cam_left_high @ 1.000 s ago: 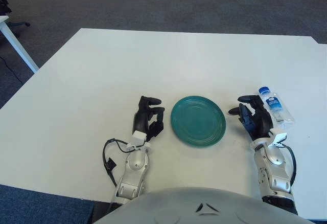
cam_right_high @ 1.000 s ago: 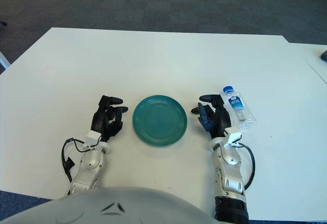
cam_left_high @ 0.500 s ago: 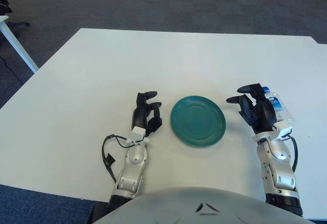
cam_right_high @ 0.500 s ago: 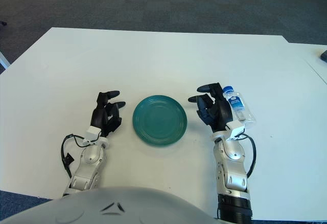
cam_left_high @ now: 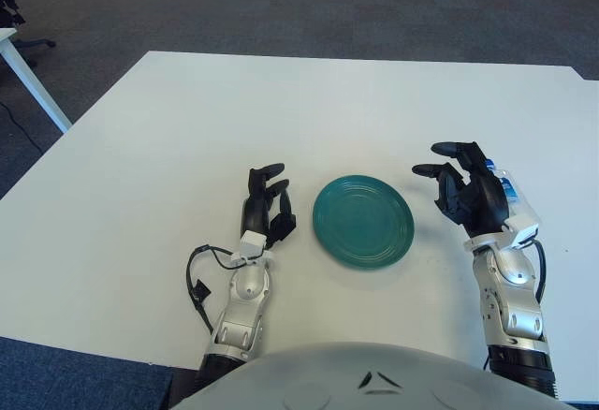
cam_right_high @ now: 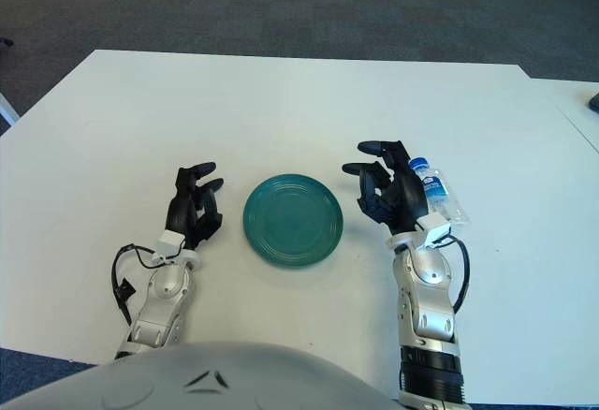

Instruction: Put the bottle into the plate.

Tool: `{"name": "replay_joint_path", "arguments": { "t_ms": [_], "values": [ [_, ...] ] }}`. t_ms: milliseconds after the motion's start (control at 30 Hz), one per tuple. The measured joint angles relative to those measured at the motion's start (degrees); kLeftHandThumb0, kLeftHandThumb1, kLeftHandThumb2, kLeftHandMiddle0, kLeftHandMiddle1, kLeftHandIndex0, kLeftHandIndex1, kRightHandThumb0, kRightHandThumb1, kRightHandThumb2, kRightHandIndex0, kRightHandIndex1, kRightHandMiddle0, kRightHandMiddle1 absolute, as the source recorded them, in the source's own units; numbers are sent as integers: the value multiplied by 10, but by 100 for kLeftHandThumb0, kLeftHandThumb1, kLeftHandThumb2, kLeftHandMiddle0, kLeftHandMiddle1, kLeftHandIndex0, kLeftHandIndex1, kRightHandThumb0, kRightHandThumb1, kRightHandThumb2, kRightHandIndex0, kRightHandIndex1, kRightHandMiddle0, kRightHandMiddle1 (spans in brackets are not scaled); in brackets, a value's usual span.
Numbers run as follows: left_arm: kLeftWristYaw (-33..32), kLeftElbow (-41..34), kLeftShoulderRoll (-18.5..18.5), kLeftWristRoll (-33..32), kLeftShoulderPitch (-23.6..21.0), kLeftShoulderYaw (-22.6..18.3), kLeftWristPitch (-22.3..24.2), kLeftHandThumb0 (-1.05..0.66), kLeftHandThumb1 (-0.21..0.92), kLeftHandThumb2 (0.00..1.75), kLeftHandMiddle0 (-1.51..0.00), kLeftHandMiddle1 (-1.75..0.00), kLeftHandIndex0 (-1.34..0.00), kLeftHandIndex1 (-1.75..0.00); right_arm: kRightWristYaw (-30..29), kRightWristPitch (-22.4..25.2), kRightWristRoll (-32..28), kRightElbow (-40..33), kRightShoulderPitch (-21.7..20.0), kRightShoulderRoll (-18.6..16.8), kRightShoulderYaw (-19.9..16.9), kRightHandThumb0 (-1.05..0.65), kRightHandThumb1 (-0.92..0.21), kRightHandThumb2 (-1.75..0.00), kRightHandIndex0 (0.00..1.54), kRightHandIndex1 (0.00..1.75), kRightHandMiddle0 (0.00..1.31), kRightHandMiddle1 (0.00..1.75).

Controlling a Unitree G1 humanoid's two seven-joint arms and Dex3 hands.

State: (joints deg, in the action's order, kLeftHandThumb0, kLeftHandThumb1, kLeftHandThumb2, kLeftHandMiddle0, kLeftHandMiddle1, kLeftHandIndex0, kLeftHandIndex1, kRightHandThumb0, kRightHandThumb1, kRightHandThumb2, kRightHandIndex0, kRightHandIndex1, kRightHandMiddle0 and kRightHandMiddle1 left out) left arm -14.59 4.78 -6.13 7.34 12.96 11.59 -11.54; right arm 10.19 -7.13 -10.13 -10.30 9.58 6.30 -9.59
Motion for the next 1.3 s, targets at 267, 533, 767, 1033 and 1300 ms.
{"name": "replay_joint_path", "arguments": {
  "t_ms": [267, 533, 767, 1033, 1300],
  "values": [
    [0, 1, 0, 0, 0, -1, 0, -75, 92, 88, -31, -71, 0, -111, 0, 0, 0, 0, -5, 0, -2, -64, -79, -63, 25, 63, 1, 113],
    [1, 4, 0, 0, -1, -3, 0, -75, 92, 87, -30, -69, 0, -110, -21, 9, 25, -12, -44, 26, -22, -72, -89, -44, 19, 31, 0, 88],
    [4, 17, 0, -1, -8, -4, -1, -75, 92, 88, -29, -67, 0, -110, -50, 20, 137, -56, -72, 86, -25, -99, -92, -46, 9, 16, 0, 50],
    [4, 29, 0, -1, -14, -6, -6, -76, 92, 90, -29, -65, 0, -109, -27, 53, 305, -41, -86, 242, -26, -104, -92, -73, 1, 2, 0, 6],
    [3, 42, -1, -1, -18, -11, -14, -76, 92, 90, -28, -63, 0, -108, -45, 62, 458, 26, -104, 345, -9, -105, -92, -84, 0, 0, 0, 0]
  ]
}}
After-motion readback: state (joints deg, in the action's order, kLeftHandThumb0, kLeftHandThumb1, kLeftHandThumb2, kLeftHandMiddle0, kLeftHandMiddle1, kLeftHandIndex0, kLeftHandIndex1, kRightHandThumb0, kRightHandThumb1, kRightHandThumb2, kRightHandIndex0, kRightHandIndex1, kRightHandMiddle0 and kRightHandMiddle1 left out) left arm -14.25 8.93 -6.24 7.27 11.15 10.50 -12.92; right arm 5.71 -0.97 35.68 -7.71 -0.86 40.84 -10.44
